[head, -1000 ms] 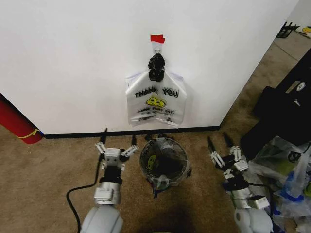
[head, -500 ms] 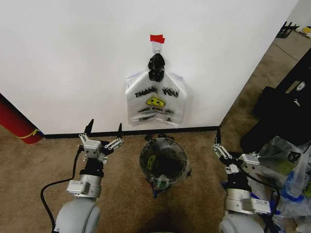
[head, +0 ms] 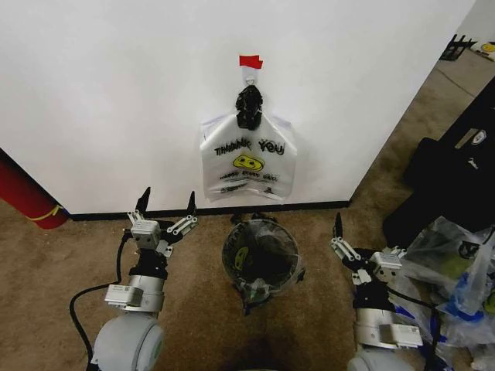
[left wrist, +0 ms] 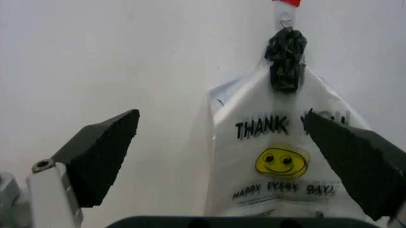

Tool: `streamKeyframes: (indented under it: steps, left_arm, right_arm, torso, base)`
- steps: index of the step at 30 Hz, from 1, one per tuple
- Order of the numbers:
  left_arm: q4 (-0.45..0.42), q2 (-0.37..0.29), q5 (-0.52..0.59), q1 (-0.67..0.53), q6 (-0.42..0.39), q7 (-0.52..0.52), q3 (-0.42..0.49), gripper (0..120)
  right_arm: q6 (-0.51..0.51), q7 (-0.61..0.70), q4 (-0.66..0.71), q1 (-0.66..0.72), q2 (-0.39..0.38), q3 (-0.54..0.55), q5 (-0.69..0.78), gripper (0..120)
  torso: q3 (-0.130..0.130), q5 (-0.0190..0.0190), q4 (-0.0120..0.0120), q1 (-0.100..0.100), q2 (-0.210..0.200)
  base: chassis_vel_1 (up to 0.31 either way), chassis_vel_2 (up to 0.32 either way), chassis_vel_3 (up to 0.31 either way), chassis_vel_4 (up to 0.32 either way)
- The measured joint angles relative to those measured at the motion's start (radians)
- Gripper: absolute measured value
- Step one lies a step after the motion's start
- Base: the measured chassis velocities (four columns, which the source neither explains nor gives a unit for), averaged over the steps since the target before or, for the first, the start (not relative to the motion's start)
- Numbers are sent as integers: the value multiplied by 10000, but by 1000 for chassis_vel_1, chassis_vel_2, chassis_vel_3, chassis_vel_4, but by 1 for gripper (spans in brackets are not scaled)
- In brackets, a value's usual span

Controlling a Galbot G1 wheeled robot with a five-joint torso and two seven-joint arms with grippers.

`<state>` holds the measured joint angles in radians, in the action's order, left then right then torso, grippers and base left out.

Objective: Pick up the garbage bag from the wall and place it over the trash bin.

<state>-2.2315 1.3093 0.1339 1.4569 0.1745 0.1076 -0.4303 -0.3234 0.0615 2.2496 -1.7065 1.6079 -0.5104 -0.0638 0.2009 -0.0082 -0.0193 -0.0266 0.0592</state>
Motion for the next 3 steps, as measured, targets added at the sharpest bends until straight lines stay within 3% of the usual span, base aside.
streamKeyframes:
  steps: [3]
  left_arm:
    - [55,-74,46,-135,-18,-2,51,100]
  right_arm:
    - [-80,421,-43,-47,0,104,-156,100]
  torso:
    - [0,2,-2,0,0]
  base:
    - [0,0,0,0]
